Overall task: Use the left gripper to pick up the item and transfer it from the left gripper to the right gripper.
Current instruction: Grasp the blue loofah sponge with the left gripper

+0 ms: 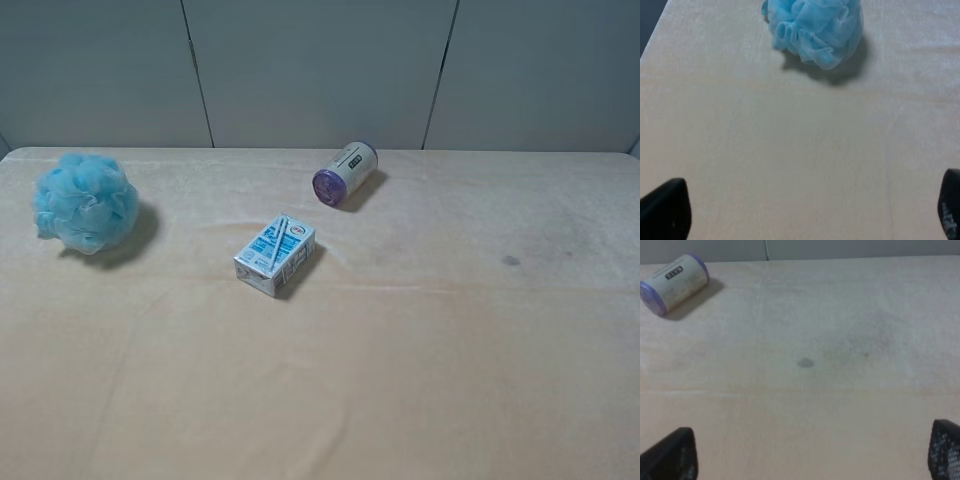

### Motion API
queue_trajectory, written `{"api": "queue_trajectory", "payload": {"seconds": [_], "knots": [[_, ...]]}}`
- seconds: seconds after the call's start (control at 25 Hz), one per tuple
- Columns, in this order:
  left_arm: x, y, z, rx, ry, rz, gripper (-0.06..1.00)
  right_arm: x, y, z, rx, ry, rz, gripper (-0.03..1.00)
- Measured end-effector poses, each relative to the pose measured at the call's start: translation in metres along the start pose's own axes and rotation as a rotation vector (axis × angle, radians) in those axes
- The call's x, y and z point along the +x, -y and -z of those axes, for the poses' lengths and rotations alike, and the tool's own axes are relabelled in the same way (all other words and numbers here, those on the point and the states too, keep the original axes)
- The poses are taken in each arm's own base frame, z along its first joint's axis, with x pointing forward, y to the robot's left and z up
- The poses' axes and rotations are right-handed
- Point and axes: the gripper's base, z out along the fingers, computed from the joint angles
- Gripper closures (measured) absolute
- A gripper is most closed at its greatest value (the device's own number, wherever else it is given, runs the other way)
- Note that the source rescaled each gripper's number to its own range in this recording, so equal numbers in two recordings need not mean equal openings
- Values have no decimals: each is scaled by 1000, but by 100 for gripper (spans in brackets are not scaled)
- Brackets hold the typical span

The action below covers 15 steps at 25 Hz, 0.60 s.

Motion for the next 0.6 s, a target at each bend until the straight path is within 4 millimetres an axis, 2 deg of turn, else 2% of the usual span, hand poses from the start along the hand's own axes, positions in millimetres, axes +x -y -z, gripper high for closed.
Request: {"api": "queue_trajectory", "payload": {"seconds": [0.6], "knots": [[0,-1,0,-6,0,-3,-5,0,0,0,0,0,0,-3]]}}
